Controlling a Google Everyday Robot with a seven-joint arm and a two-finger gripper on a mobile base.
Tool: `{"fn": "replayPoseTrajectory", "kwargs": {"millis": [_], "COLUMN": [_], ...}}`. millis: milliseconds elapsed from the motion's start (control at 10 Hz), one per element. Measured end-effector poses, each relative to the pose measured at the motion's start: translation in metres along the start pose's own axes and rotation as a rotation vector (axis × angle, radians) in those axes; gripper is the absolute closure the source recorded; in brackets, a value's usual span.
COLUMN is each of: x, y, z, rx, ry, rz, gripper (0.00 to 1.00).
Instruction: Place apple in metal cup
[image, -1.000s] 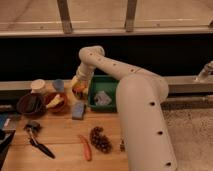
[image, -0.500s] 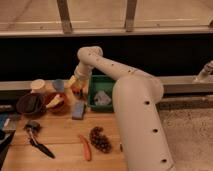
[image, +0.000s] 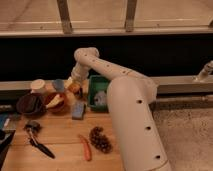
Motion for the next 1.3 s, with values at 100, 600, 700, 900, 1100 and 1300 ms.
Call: {"fn": "replayPoseTrajectory", "kwargs": {"millis": [100,600,700,900,1100,1300], "x": [-0.001,-0.007,-0.007,-0.007,-0.011,-0.022], "y": [0.0,-0.002,-0.003,-0.004,-0.005,-0.003], "z": [-0.001,-0.009,-0.009,-0.012,-0.021,-0.049], "rx": [0.003,0.031,0.033,0.037,0.048,0.066], "ry": [-0.002,-0.021,-0.021,-0.027,-0.048,-0.105], "rz": [-0.002,-0.014,-0.013,-0.012,-0.018,-0.03], "gripper": [0.32,0.26,0.26,0.26,0.26,0.26]}}
